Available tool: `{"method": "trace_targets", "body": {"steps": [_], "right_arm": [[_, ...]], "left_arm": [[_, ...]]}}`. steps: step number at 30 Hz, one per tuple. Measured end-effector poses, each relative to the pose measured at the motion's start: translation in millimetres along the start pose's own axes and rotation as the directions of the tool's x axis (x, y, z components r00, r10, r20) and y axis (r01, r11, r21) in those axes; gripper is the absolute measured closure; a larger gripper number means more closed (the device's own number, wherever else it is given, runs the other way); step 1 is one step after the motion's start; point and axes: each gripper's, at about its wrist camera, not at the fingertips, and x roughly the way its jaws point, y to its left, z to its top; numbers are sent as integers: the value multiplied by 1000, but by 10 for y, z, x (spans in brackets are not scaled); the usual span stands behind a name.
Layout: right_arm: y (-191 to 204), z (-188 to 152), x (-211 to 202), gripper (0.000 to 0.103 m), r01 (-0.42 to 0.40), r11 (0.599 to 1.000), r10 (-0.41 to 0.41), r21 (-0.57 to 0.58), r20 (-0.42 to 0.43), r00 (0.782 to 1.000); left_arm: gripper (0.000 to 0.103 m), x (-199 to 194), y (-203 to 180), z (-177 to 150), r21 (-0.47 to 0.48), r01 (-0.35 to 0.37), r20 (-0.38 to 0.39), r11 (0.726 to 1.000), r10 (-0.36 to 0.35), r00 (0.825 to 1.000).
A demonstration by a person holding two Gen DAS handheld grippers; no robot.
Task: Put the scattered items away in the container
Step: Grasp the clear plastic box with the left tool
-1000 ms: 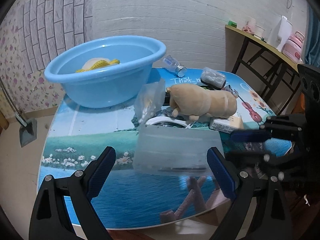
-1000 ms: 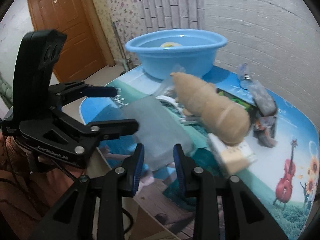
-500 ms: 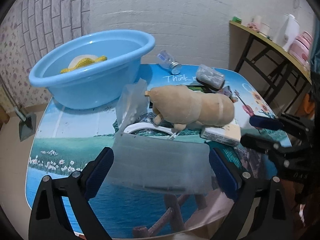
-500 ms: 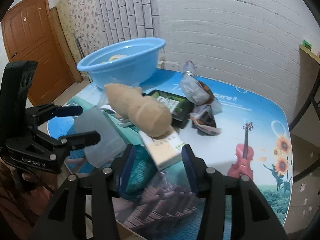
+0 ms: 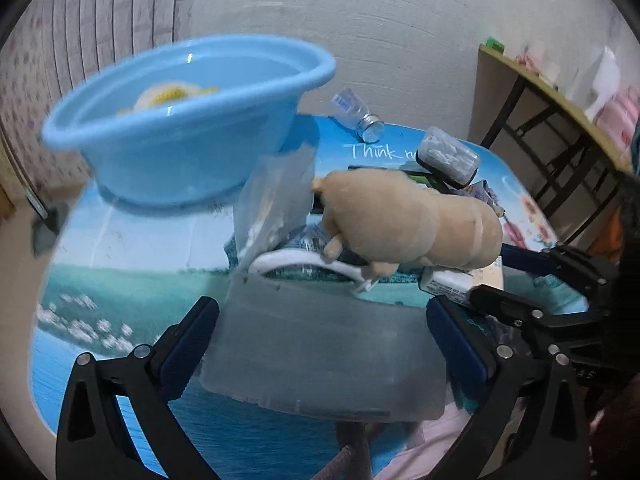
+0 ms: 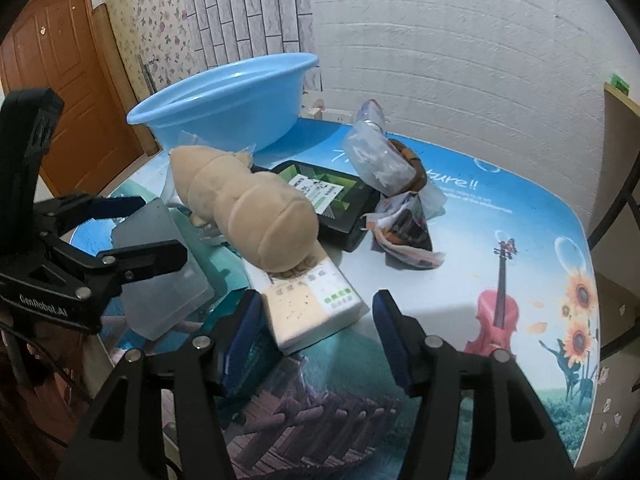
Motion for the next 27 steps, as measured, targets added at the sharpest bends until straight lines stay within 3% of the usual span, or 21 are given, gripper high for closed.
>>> {"method": "trace_targets", "body": {"steps": [3, 7, 12, 16, 20, 23, 27], "right_arm": [[-11, 2, 15, 45, -15, 1000, 15, 5, 0, 1000], [10, -16, -1, 52, -25, 1000, 25, -17, 4, 1000], [-2, -38, -37, 53, -33, 999, 33, -12, 8, 999], [-8, -39, -49, 53, -31, 1000, 31, -8, 6, 1000], [-18, -32, -39, 53, -33, 999, 33, 4, 1, 999], [-34, -34, -43, 53, -30, 999, 30, 11, 1, 1000], [-41, -45, -43, 53, -32, 999, 32, 15, 0, 1000]], "left_arm": [[0, 32, 143, -30, -68, 70, -29, 995, -72, 997], [0, -23, 185, -102, -42, 63, -21, 997, -64, 998], [1, -69, 216, -146, -30, 50, -7, 998, -50, 999], [16, -140, 260, -154, -19, 60, 9, 998, -60, 998], [19, -263, 177, -203, 86, 106, 5, 991, -107, 994], [18, -329, 58, -260, 168, 64, 18, 984, -68, 998], [14, -360, -30, -281, 168, 30, 12, 985, -33, 999]]}}
